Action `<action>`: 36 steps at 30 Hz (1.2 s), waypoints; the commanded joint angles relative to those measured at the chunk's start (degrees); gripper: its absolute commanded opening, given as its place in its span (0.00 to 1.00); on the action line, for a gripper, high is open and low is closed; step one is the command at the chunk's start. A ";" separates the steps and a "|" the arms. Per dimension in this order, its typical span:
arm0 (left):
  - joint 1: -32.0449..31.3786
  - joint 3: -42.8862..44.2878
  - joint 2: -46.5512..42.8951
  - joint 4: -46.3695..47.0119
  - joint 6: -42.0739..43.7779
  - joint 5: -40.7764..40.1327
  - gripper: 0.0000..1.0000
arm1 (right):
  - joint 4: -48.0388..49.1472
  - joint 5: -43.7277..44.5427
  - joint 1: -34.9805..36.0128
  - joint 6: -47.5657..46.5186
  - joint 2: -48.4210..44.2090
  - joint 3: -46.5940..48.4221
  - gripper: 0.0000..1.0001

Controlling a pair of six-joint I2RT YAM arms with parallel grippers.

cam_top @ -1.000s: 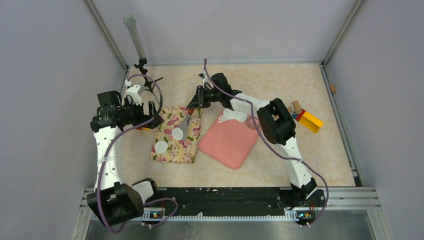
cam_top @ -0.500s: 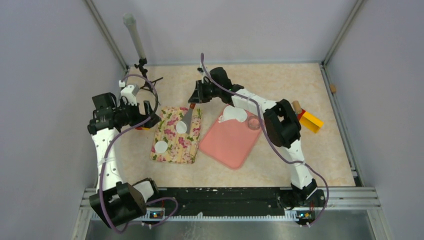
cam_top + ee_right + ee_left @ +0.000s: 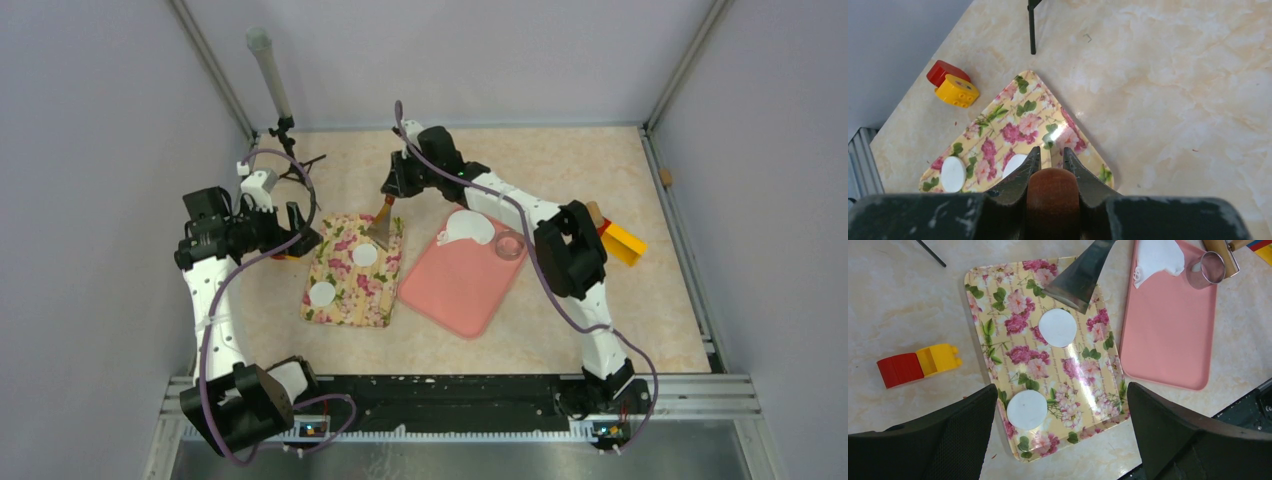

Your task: Roll out the dumpling wrappers from the dough

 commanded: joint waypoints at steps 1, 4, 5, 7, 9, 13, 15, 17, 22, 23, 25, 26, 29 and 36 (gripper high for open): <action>0.55 -0.61 -0.63 1.70 0.45 2.09 0.99 | -4.61 7.00 0.51 -6.73 -2.21 4.15 0.00; 0.64 -0.85 -0.56 2.03 0.33 2.24 0.99 | -7.37 7.18 0.49 -8.52 -3.44 7.26 0.00; 0.64 -1.10 -0.61 2.35 0.36 2.27 0.99 | -9.23 6.09 0.40 -9.67 -4.05 9.30 0.00; 0.64 -1.37 -0.64 2.69 0.39 2.26 0.99 | -13.79 2.90 -0.26 -9.91 -5.51 13.97 0.00; 0.58 -1.34 -0.72 2.86 0.36 2.15 0.99 | -18.49 -0.91 -1.68 -9.22 -7.96 17.88 0.00; -0.19 -0.80 -1.07 3.50 -0.79 -1.66 0.99 | -23.23 -6.24 -6.79 -8.98 -18.46 14.37 0.00; -1.64 -0.68 -1.42 3.33 -0.12 -3.55 0.99 | -22.44 -8.12 -11.12 -9.65 -26.10 4.49 0.00; -4.51 -0.62 -1.56 3.03 0.66 -5.27 0.99 | -17.18 -12.34 -16.53 -7.75 -36.69 -8.38 0.00; -13.92 -1.69 -2.29 2.40 1.72 -11.73 0.99 | -7.51 -28.26 -34.31 0.17 -52.35 -35.29 0.00; -14.97 -2.08 -2.62 2.82 1.62 -11.41 0.99 | -7.85 -31.12 -36.99 0.14 -53.73 -38.96 0.00; -15.87 -2.13 -3.03 3.19 1.60 -10.32 0.99 | -10.09 -38.18 -43.63 -1.36 -55.50 -45.19 0.00; -16.05 -1.92 -3.16 3.23 1.55 -9.86 0.99 | -12.81 -41.21 -46.16 -3.62 -55.73 -47.58 0.00; -16.38 -1.63 -3.49 3.32 1.28 -8.99 0.99 | -27.70 -47.93 -51.84 -20.31 -54.53 -51.48 0.00; -16.77 -2.82 -4.85 4.44 1.15 -9.42 0.99 | -37.61 -46.92 -59.65 -33.39 -47.70 -49.21 0.00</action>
